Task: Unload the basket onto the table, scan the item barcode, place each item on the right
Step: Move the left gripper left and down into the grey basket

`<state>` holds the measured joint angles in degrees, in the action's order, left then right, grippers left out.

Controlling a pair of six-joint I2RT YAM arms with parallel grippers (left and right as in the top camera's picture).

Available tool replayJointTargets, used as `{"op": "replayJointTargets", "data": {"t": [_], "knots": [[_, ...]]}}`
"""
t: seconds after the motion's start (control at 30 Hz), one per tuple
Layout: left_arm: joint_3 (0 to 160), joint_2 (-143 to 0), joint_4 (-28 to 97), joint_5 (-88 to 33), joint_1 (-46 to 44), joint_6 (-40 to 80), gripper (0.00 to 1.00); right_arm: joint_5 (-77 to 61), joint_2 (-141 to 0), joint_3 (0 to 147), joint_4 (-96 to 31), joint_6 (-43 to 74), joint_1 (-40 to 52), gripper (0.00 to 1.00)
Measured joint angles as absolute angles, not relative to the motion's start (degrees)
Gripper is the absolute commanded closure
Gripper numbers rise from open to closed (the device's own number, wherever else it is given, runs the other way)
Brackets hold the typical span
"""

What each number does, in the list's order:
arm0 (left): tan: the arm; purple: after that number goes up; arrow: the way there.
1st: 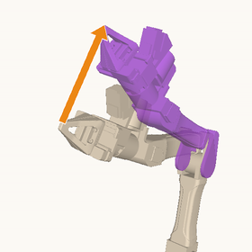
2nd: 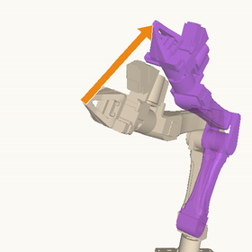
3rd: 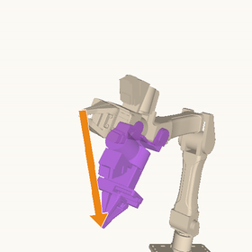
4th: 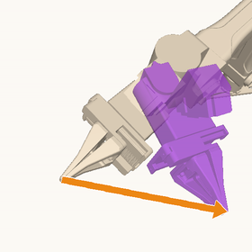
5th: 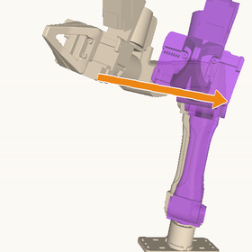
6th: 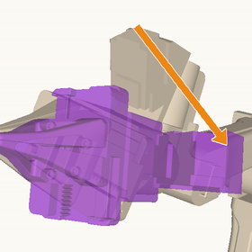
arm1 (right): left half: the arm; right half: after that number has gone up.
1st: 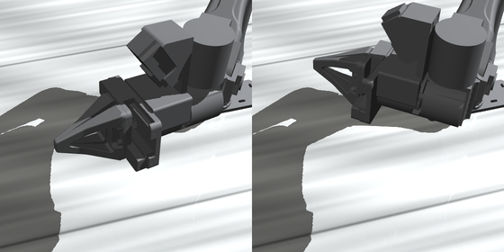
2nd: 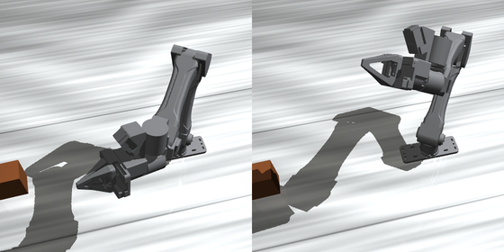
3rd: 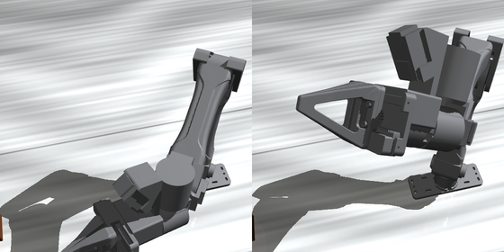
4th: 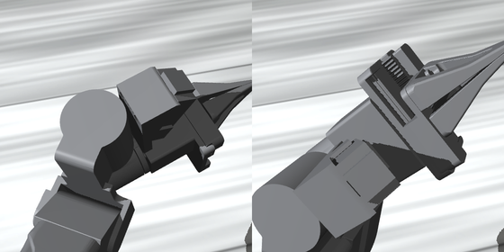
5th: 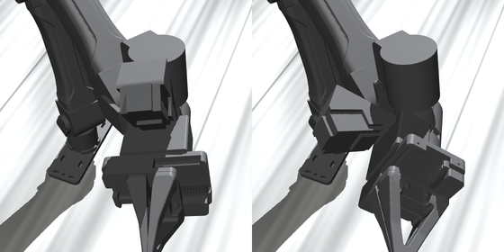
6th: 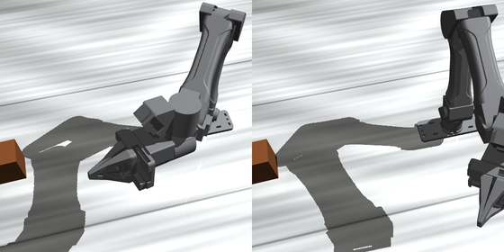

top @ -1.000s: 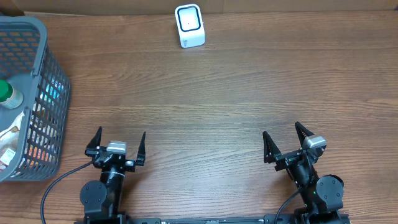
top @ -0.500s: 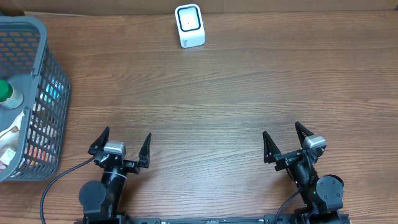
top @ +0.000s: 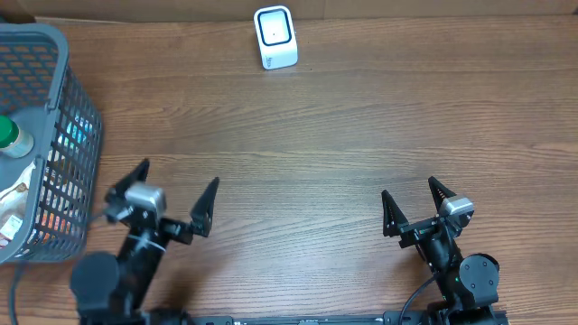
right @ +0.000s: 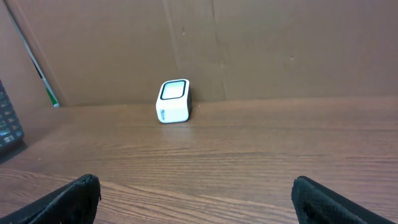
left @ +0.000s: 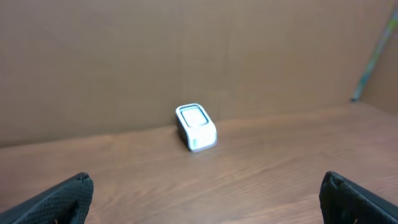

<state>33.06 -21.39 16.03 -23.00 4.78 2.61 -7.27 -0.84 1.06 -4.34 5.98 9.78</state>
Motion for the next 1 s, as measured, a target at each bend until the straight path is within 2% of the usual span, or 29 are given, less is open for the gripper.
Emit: {"op": "replayJointTargets", "data": {"t": [0.37,0.47,0.8,0.87,0.93,1.0], "knots": [[76.55,-54.46,46.72,-33.32,4.78,2.63,0.0,-7.29,-0.84,1.06,-4.34,6.0,9.78,0.0],[84.29,-60.36,50.68,-35.46,4.78,2.63,0.01,-7.29,-0.84,1.06,-4.32,5.96,9.78,0.0],[86.74,-68.49,51.9,-39.24,4.91,3.09,0.0,-7.29,-0.84,1.06,-4.32,6.0,9.78,0.0],[86.8,-68.79,51.24,-39.11,5.41,4.45,0.02,-7.27,-0.84,1.06,-4.34,6.0,9.78,0.0],[87.79,-68.79,51.51,-38.33,7.11,7.16,0.08,-7.29,-0.84,1.06,-4.34,6.0,9.78,0.0],[89.65,-68.79,52.1,-36.67,10.44,10.61,0.09,-7.29,-0.84,1.06,-4.32,6.0,9.78,0.0]]}}
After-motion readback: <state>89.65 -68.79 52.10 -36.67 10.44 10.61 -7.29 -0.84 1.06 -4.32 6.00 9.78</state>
